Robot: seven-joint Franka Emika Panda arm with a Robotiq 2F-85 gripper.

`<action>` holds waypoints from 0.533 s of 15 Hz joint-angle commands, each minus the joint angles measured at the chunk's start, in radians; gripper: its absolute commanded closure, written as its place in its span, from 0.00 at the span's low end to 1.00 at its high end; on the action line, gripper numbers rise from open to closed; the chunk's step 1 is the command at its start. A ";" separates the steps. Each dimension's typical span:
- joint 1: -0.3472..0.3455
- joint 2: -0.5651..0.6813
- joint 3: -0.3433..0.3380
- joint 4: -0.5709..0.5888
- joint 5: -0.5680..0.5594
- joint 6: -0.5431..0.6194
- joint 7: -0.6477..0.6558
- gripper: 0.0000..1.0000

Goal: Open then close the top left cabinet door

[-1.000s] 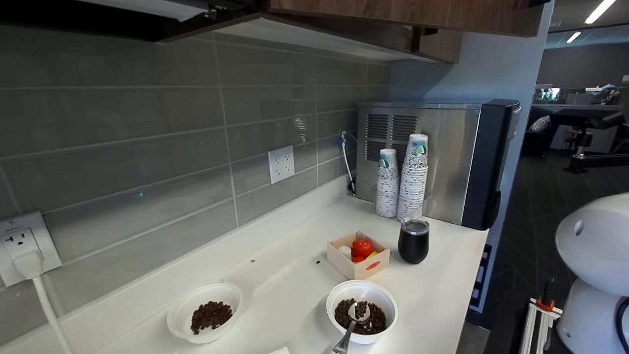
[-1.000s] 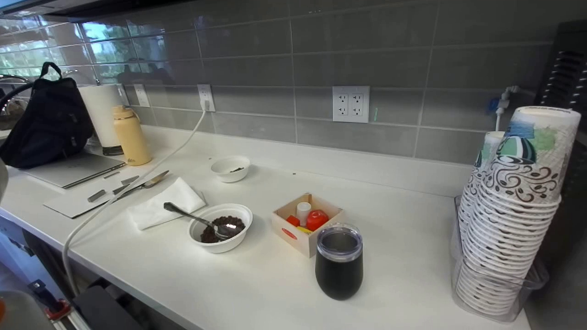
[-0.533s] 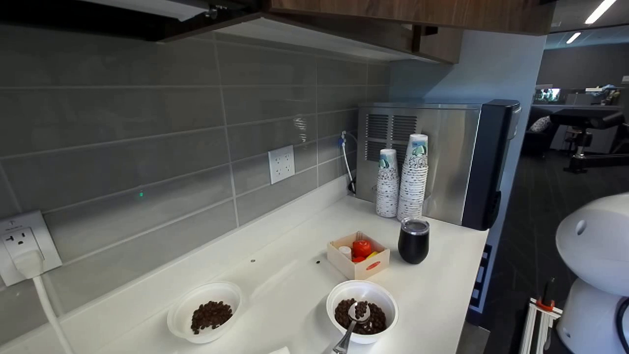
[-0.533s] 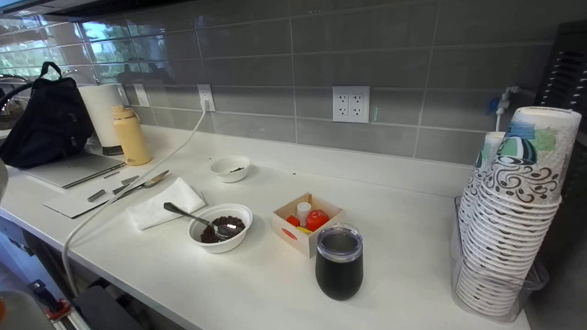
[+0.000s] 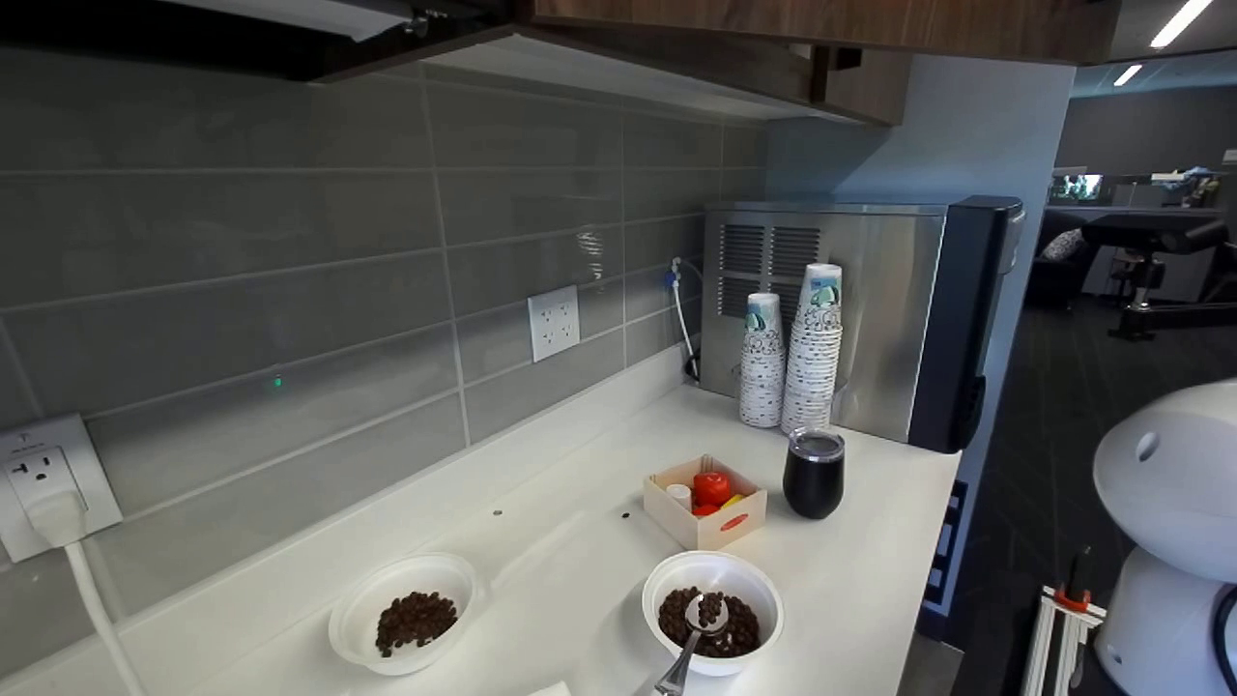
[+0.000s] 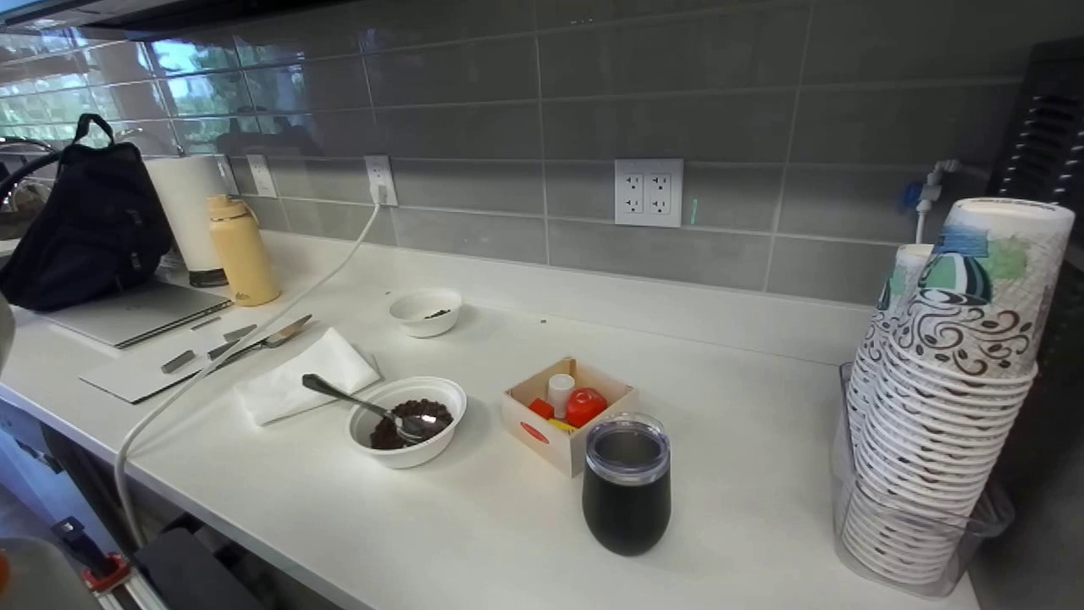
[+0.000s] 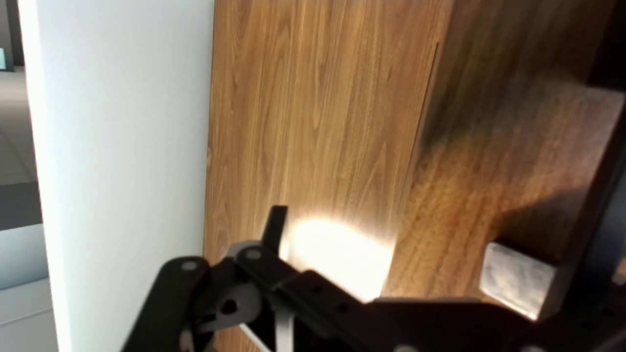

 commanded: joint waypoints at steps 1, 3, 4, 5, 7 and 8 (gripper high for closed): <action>-0.036 -0.048 -0.083 -0.038 -0.047 -0.060 -0.086 0.00; -0.032 -0.059 -0.093 -0.034 -0.051 -0.074 -0.094 0.00; -0.027 -0.059 -0.093 -0.031 -0.051 -0.080 -0.094 0.00; -0.021 -0.054 -0.089 -0.025 -0.049 -0.083 -0.091 0.00; -0.009 -0.043 -0.086 -0.012 -0.046 -0.086 -0.087 0.00; -0.005 -0.038 -0.085 -0.007 -0.045 -0.085 -0.085 0.00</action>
